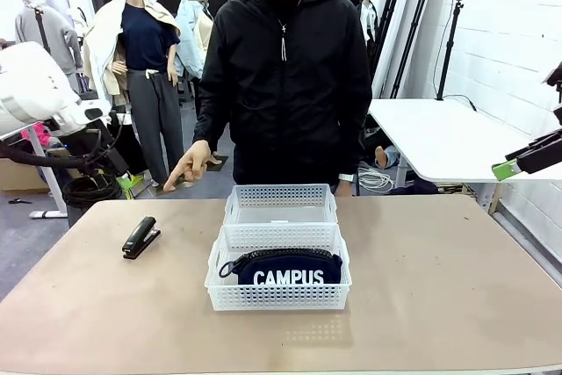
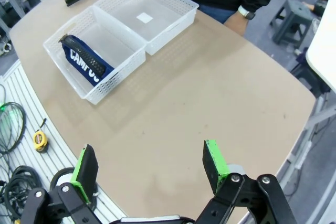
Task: Distribute items into two baskets.
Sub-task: Pick up the Stapler that the person points to.
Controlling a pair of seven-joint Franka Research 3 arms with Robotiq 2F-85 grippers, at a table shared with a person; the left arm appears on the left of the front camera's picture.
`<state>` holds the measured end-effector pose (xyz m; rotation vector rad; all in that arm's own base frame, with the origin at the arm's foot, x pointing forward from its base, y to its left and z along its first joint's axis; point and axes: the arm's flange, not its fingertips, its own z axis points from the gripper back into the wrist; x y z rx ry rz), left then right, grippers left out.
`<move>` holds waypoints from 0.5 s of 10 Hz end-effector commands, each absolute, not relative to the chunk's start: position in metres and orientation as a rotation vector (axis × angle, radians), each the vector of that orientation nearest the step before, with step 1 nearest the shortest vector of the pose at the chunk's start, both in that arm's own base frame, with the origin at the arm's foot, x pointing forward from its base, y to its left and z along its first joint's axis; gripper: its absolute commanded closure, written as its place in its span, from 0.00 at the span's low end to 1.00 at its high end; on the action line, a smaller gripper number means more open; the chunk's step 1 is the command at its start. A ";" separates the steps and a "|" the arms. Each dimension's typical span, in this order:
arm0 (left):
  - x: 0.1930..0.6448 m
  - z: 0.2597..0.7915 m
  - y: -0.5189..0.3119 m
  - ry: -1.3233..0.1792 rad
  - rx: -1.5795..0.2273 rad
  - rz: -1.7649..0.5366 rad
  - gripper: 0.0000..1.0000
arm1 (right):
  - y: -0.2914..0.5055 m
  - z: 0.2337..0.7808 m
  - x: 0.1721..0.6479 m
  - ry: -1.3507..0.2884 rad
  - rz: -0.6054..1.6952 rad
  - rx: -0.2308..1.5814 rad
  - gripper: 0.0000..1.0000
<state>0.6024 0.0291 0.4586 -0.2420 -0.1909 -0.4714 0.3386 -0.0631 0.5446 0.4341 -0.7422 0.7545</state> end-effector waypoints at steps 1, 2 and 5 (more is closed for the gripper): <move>0.619 0.463 0.025 -0.088 -0.187 -0.454 0.00 | -0.061 0.544 0.339 -0.746 0.750 0.450 0.00; 0.624 0.457 0.016 -0.080 -0.166 -0.453 0.00 | -0.061 0.544 0.339 -0.746 0.750 0.450 0.00; 0.632 0.444 0.006 -0.112 -0.180 -0.415 0.00 | -0.061 0.544 0.339 -0.746 0.750 0.450 0.00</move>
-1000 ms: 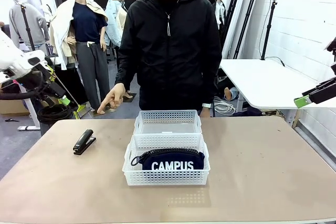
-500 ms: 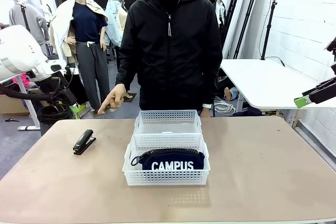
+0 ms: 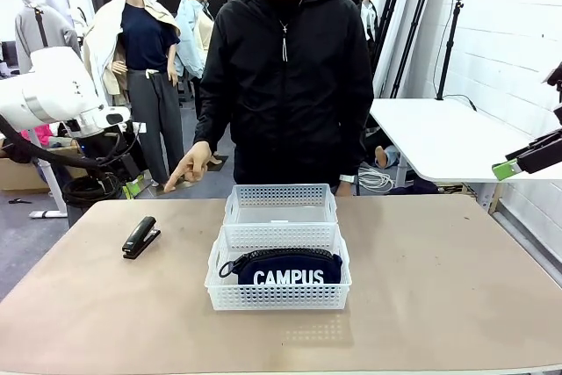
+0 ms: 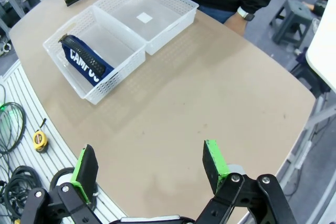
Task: Distribute items into two baskets.
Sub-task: Pick up the Stapler that the person points to.
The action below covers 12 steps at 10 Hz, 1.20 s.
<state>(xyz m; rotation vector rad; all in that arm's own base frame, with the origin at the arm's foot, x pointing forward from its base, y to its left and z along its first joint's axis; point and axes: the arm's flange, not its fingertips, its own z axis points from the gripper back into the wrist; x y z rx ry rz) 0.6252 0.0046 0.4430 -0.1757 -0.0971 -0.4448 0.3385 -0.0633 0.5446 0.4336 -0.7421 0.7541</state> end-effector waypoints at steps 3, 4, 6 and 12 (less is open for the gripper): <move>0.635 0.418 0.005 -0.085 -0.157 -0.394 0.00 | -0.061 0.544 0.339 -0.746 0.750 0.450 0.00; 0.634 0.408 0.002 -0.076 -0.146 -0.393 0.00 | -0.061 0.544 0.339 -0.746 0.750 0.450 0.00; 0.632 0.390 -0.005 -0.049 -0.154 -0.412 0.00 | -0.061 0.544 0.339 -0.746 0.750 0.450 0.00; 0.626 0.341 -0.013 -0.019 -0.124 -0.417 0.00 | -0.061 0.544 0.339 -0.746 0.750 0.450 0.00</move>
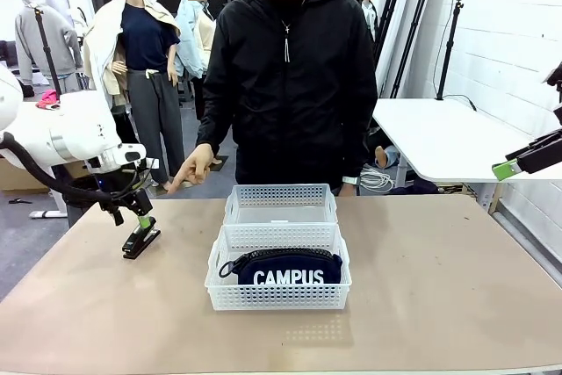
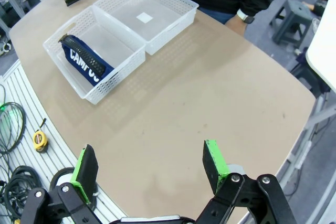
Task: Distribute items into two baskets.
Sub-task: Pick up the Stapler that the person points to.
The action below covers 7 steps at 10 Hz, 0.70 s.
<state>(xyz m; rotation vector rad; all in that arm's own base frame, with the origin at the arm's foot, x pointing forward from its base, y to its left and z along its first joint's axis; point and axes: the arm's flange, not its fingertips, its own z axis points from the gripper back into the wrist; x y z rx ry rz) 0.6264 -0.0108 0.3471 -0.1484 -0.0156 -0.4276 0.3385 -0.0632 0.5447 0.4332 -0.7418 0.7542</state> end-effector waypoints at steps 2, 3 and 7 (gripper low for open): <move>0.624 0.333 -0.018 -0.028 -0.111 -0.435 0.00 | -0.061 0.544 0.339 -0.746 0.750 0.450 0.00; 0.623 0.329 -0.020 -0.028 -0.106 -0.438 0.00 | -0.061 0.544 0.339 -0.746 0.750 0.450 0.00; 0.622 0.316 -0.024 -0.001 -0.086 -0.442 0.02 | -0.061 0.544 0.339 -0.746 0.750 0.450 0.00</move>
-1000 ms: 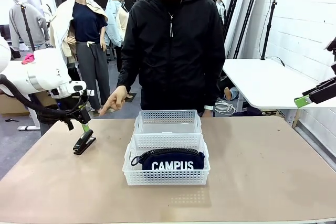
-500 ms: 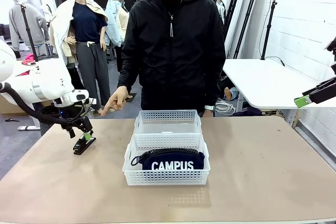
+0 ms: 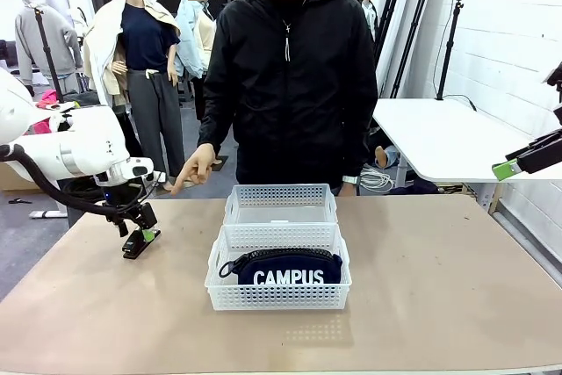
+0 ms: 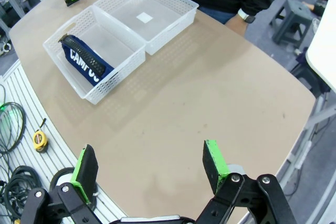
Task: Distribute items into two baskets.
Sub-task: Pick up the Stapler that the person points to.
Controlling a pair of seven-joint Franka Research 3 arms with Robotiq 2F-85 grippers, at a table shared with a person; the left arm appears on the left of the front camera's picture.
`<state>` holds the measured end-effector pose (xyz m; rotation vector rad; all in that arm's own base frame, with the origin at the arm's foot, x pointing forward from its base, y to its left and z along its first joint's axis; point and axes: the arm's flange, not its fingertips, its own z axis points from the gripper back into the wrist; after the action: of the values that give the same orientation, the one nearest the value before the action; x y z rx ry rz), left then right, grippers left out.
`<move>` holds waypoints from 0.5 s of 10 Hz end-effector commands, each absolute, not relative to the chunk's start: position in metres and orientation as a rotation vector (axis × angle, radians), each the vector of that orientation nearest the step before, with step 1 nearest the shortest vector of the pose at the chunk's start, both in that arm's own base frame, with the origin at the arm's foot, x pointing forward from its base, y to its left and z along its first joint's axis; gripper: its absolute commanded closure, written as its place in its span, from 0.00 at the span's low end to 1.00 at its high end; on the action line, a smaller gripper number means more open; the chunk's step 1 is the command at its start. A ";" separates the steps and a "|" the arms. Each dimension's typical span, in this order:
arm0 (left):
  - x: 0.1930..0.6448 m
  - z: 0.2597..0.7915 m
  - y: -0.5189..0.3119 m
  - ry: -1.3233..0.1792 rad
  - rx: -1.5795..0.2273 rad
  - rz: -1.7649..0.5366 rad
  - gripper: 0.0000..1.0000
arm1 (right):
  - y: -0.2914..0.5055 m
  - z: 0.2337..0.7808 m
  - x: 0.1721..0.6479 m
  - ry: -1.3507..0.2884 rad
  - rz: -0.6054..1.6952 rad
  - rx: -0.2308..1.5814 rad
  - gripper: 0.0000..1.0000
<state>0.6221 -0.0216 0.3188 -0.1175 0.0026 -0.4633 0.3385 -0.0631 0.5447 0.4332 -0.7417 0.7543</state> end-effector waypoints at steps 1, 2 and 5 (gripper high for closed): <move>0.621 0.316 -0.025 0.000 -0.083 -0.448 0.11 | -0.061 0.544 0.339 -0.746 0.750 0.450 0.00; 0.620 0.316 -0.025 0.002 -0.082 -0.453 0.28 | -0.061 0.544 0.339 -0.746 0.750 0.450 0.00; 0.620 0.315 -0.024 0.019 -0.081 -0.449 0.88 | -0.061 0.544 0.339 -0.746 0.750 0.450 0.00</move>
<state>0.6207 -0.0231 0.3160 -0.1098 0.0110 -0.4714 0.3385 -0.0631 0.5447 0.4332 -0.7417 0.7543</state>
